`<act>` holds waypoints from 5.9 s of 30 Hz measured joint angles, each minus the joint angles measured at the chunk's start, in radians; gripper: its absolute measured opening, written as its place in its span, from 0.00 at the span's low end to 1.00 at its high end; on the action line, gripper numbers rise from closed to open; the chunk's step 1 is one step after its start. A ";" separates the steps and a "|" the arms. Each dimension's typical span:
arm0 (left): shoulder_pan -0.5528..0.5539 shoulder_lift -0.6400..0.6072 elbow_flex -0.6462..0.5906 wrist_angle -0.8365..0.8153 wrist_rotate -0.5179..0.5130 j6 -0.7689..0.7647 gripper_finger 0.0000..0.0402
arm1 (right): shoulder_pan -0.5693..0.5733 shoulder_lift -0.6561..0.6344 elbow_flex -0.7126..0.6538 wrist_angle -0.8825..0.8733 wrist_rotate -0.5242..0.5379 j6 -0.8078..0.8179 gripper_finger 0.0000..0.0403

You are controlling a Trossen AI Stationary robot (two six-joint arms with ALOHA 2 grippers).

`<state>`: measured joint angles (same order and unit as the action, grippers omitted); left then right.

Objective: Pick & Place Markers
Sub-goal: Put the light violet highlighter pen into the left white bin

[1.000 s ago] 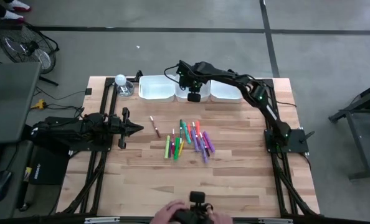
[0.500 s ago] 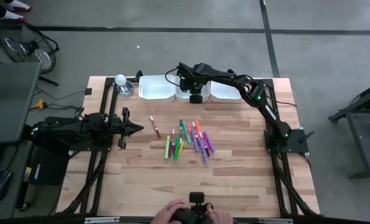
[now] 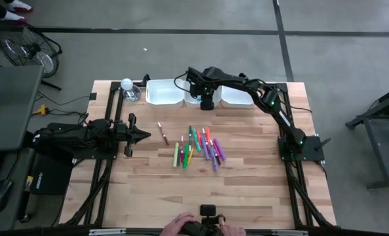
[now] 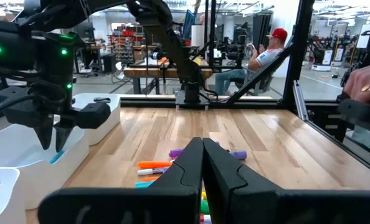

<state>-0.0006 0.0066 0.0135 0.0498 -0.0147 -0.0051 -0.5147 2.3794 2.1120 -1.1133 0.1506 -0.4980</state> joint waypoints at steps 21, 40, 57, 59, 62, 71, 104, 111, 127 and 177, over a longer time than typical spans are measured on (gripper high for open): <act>0.000 0.000 0.000 0.000 0.000 0.000 0.00 | 0.045 -0.069 0.000 -0.150 -0.065 0.403 0.39; 0.000 0.000 0.000 0.000 0.000 0.000 0.00 | 0.170 -0.110 0.000 -0.311 -0.067 0.853 0.54; 0.000 0.000 0.000 0.000 0.000 0.000 0.00 | 0.302 -0.110 0.000 -0.411 -0.072 0.987 0.54; 0.000 0.000 0.000 0.000 0.000 0.000 0.00 | 0.309 -0.110 0.000 -0.412 -0.079 0.996 0.54; 0.000 0.000 0.000 0.000 0.000 0.000 0.00 | 0.320 -0.110 0.000 -0.417 -0.094 1.000 0.53; 0.000 0.000 0.000 0.000 0.000 0.000 0.00 | 0.347 -0.156 -0.146 -0.348 -0.164 1.032 0.54; 0.000 0.000 0.000 0.000 0.000 0.000 0.00 | 0.552 -0.441 -0.787 0.126 -0.252 1.485 0.53; 0.000 0.000 0.000 0.000 0.000 0.000 0.00 | 0.552 -0.425 -0.787 0.121 -0.239 1.485 0.52; 0.000 0.000 0.000 0.000 0.001 0.000 0.00 | 0.561 -0.382 -0.786 0.090 -0.228 1.467 0.52; 0.000 0.000 0.000 0.000 0.004 0.000 0.00 | 0.384 -0.385 -0.852 0.191 -0.193 1.352 0.32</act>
<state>-0.0002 0.0066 0.0135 0.0498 -0.0105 -0.0055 -0.1307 1.9945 1.2598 -0.9222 -0.0425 0.8539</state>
